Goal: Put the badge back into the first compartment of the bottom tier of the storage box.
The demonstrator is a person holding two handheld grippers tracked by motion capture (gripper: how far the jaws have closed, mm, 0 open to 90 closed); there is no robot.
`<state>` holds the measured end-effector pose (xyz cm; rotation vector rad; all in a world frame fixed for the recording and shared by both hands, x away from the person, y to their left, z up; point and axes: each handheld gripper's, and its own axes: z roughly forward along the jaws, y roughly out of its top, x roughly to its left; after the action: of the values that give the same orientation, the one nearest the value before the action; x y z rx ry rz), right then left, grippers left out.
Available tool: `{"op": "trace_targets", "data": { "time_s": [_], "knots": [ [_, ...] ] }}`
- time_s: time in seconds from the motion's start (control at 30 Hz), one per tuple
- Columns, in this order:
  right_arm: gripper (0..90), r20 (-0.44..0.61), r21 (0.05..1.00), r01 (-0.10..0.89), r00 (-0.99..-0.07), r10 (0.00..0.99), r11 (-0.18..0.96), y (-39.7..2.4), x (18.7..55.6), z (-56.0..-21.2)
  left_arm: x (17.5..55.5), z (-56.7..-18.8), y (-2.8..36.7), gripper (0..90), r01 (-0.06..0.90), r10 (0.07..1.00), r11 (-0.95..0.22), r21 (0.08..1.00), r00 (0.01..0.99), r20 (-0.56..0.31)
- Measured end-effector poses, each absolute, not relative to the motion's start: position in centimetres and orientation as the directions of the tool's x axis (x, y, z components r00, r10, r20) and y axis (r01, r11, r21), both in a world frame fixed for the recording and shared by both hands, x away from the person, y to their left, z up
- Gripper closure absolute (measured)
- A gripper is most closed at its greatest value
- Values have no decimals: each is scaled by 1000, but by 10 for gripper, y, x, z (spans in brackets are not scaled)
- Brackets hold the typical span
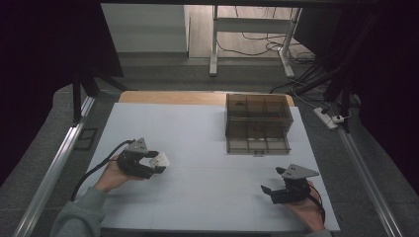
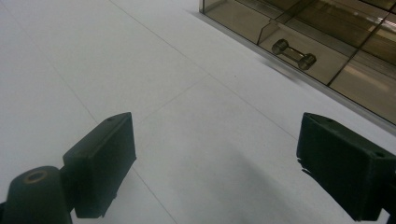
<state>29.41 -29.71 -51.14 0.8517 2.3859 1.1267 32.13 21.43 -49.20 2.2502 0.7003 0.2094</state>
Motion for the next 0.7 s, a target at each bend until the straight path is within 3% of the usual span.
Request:
{"op": "trace_targets", "data": {
  "time_s": [0.7],
  "knots": [
    [118,-70,785,365,-751,657,500,-297,295,-511,325,-483,194,328,389,526,-559,732,849,-49]
  ]
}}
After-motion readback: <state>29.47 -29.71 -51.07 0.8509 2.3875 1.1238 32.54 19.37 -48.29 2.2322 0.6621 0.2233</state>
